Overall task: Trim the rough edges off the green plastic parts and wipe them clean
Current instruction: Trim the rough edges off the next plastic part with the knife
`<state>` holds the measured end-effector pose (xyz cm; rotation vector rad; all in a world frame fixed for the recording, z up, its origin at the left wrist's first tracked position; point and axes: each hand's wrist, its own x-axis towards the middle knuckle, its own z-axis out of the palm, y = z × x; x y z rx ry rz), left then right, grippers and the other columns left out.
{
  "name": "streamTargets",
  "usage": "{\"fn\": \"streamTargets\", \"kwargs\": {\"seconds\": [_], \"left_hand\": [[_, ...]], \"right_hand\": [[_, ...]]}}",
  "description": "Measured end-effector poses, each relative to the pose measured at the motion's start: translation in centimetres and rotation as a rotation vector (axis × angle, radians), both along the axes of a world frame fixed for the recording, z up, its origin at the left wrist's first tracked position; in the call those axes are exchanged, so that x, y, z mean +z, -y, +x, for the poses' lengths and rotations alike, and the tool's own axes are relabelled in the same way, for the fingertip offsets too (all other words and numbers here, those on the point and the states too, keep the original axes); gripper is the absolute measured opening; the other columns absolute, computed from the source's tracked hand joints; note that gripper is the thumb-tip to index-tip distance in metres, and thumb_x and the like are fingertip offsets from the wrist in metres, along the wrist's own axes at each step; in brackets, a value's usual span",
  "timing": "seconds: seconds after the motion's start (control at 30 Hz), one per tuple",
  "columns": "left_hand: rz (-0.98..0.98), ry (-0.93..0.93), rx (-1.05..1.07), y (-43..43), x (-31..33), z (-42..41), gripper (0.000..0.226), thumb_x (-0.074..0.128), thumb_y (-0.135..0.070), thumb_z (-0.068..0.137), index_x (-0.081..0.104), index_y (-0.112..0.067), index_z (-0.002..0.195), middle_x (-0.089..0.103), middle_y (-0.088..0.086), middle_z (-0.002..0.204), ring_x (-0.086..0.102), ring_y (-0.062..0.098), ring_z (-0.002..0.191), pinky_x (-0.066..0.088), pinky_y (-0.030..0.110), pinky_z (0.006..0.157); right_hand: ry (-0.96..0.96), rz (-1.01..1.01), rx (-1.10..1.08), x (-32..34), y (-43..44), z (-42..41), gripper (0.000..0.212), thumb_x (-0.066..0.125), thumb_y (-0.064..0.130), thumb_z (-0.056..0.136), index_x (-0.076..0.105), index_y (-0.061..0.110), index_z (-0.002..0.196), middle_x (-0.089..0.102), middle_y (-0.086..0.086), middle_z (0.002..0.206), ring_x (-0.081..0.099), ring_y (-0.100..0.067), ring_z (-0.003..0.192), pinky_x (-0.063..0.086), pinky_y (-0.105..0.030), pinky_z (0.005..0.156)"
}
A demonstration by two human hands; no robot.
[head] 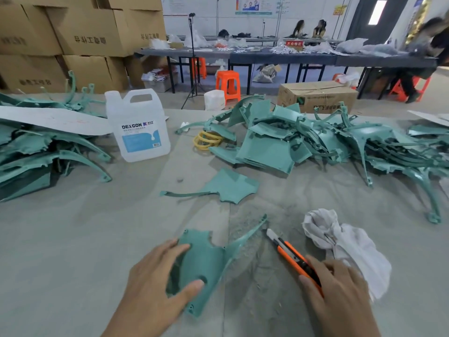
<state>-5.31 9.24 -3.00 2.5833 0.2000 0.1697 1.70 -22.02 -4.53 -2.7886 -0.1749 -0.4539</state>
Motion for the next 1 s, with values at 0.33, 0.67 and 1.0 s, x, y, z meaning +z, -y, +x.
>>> {"fn": "streamTargets", "kwargs": {"seconds": [0.33,0.67,1.0], "left_hand": [[0.083,0.011,0.008,2.4,-0.6,0.2,0.091,0.033,-0.084,0.076,-0.008,-0.054,0.151,-0.021,-0.027,0.156,-0.011,-0.001,0.15,0.006,0.025,0.119],[-0.044,0.299,0.065,3.3,-1.0,0.8,0.042,0.065,-0.045,0.084,0.069,-0.033,0.124,0.066,-0.021,0.121,0.058,0.004,0.108,0.046,0.028,0.088],[-0.11,0.317,0.072,2.8,-1.2,1.3,0.048,0.054,-0.056,0.084,0.068,-0.034,0.124,0.065,-0.023,0.121,0.055,0.001,0.108,0.049,0.033,0.087]], "right_hand": [[-0.207,0.487,-0.025,1.5,0.9,-1.8,0.035,0.076,0.018,0.087,0.061,0.041,0.109,0.066,0.006,0.106,0.061,-0.023,0.091,0.041,-0.038,0.076],[-0.283,0.611,0.005,2.1,-1.3,-3.3,0.046,0.08,0.013,0.082,0.063,0.043,0.113,0.069,0.014,0.099,0.064,0.0,0.086,0.043,-0.019,0.074],[-0.356,0.708,0.011,1.5,-1.9,-3.0,0.045,0.078,0.016,0.084,0.055,0.045,0.109,0.072,0.027,0.09,0.069,-0.002,0.068,0.054,-0.028,0.067]]}}
